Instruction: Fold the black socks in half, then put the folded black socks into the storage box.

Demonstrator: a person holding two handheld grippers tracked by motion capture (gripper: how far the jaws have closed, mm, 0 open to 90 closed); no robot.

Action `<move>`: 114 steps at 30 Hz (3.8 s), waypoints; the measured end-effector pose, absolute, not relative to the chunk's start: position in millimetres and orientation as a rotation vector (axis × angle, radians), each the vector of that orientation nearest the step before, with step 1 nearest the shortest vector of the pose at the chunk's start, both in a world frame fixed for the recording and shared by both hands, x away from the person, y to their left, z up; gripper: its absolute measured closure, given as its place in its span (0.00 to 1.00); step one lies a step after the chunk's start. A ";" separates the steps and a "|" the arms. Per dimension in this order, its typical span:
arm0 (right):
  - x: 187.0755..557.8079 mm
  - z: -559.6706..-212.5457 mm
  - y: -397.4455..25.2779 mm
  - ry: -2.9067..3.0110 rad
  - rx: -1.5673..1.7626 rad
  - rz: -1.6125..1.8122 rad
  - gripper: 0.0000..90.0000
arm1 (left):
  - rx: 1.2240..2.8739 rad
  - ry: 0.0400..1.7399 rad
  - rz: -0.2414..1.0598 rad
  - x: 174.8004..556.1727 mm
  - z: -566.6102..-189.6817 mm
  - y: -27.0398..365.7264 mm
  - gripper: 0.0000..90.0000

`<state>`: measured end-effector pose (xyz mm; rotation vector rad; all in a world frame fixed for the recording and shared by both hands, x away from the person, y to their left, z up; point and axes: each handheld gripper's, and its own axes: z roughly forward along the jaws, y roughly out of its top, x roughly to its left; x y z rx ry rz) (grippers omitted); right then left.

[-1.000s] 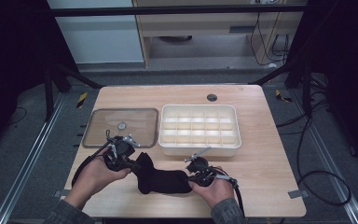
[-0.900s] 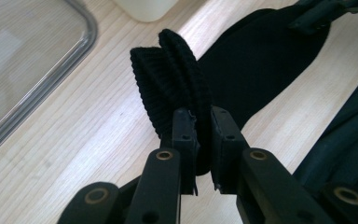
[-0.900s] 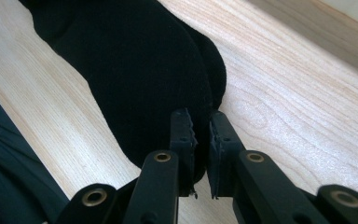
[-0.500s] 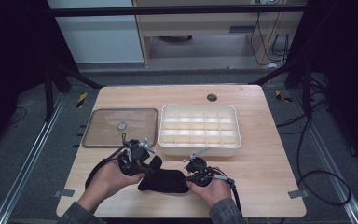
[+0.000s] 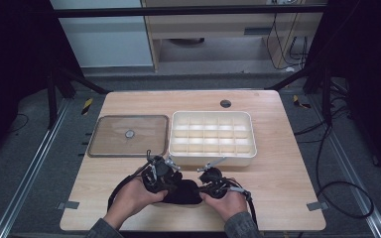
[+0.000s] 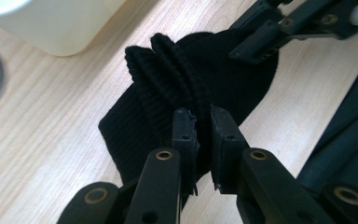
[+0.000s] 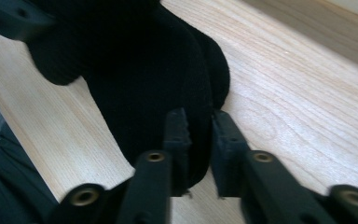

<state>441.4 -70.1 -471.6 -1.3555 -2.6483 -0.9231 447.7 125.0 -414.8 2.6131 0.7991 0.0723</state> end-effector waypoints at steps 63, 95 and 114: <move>443.9 -446.7 -58.7 -2.673 -1.493 -1.024 0.42 | 2.464 0.930 0.250 423.1 -438.2 177.4 0.25; 445.1 -461.0 -61.7 -2.642 -1.541 -1.036 0.51 | 2.428 0.933 0.256 409.9 -458.1 172.2 0.33; 445.8 -466.2 -65.1 -2.645 -1.525 -0.987 0.55 | 2.512 0.920 0.257 409.9 -472.7 168.4 0.55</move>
